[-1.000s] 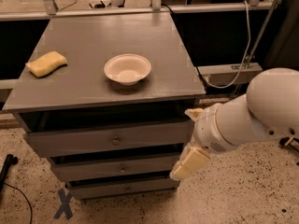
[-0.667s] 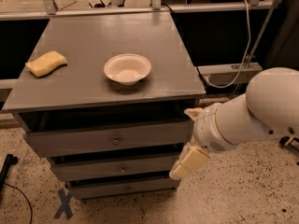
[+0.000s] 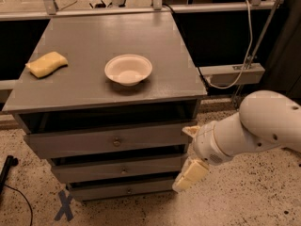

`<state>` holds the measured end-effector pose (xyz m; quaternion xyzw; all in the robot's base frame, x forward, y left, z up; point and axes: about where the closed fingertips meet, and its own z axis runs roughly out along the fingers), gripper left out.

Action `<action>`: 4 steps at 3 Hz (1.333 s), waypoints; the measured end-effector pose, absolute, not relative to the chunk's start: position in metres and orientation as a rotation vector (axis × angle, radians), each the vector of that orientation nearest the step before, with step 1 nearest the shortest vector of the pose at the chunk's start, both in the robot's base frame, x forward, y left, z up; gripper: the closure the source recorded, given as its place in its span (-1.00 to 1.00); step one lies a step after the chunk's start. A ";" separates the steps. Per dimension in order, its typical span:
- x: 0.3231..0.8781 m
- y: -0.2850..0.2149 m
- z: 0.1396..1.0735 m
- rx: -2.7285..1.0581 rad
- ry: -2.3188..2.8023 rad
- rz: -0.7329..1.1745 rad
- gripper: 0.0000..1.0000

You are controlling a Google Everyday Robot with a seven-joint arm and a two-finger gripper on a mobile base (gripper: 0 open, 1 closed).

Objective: Open middle drawer

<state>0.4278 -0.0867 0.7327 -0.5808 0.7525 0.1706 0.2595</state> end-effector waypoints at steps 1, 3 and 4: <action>0.429 -0.084 0.690 -1.547 2.005 0.492 -1.00; 0.426 -0.071 0.627 -1.479 1.847 0.509 -1.00; 0.426 -0.071 0.627 -1.479 1.847 0.509 -1.00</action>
Offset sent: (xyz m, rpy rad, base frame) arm -0.0031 0.0101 -0.1199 0.1782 -0.1535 -0.0102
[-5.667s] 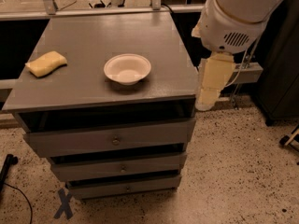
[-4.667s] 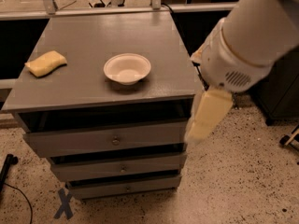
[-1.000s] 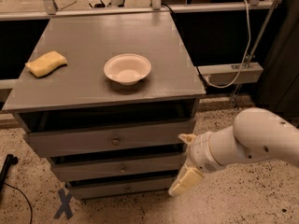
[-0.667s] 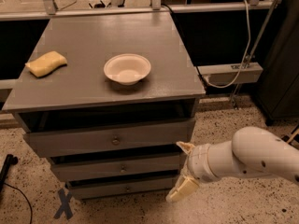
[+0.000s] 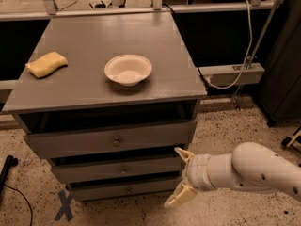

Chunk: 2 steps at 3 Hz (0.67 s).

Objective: Open middle drawer

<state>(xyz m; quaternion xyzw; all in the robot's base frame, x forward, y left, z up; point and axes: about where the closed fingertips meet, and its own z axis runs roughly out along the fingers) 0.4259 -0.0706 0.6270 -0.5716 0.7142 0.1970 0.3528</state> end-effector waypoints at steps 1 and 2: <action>0.436 -0.065 0.604 -1.521 1.824 0.518 -1.00; 0.453 -0.062 0.561 -1.588 1.765 0.510 -1.00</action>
Offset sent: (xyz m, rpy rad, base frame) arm 0.0434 0.0099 -0.0992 -0.0375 -0.0543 0.1409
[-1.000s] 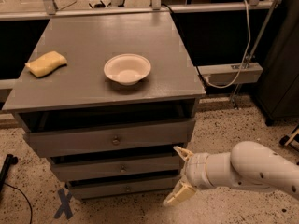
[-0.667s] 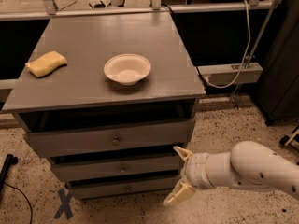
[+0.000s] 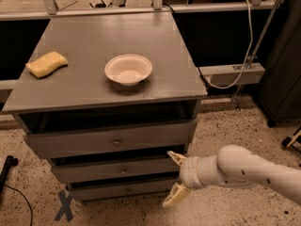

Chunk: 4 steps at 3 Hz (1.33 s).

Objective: Open middle drawer

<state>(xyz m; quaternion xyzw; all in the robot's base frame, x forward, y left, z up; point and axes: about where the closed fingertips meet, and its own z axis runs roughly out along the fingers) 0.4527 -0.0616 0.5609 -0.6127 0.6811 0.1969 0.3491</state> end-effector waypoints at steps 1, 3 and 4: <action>0.456 -0.069 0.540 -1.608 1.724 0.494 -1.00; 0.465 -0.076 0.497 -1.632 1.733 0.440 -1.00; 0.471 -0.072 0.487 -1.552 1.681 0.576 -1.00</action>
Offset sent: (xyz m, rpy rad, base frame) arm 0.0089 -0.0280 -0.0684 -0.0612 -0.0606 -0.0024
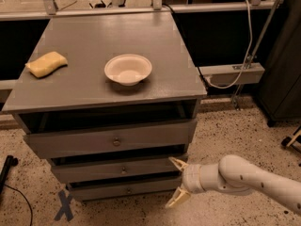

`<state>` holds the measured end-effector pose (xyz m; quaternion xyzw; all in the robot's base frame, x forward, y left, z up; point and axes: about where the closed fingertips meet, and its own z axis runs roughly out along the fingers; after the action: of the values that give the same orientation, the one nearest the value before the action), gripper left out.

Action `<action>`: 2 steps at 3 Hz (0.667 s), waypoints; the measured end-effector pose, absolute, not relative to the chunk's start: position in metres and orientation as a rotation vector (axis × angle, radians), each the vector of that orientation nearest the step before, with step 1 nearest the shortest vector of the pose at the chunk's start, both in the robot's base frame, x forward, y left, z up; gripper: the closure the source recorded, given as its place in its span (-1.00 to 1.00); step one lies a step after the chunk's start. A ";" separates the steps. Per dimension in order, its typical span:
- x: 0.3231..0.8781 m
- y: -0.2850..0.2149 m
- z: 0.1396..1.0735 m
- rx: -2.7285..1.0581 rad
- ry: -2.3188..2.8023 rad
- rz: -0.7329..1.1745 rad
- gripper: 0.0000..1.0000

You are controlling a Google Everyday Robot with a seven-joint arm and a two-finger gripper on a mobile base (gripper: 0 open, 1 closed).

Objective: Open middle drawer

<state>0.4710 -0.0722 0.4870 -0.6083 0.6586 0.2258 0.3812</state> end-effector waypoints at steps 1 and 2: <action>0.466 -0.068 0.487 -1.570 1.680 0.590 -1.00; 0.478 -0.072 0.488 -1.593 1.680 0.522 -1.00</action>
Offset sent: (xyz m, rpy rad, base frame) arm 0.0244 -0.0094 0.0032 -0.1005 -0.0744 -0.0109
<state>0.4782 -0.0723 0.4876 -0.6221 0.6565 0.2038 0.3748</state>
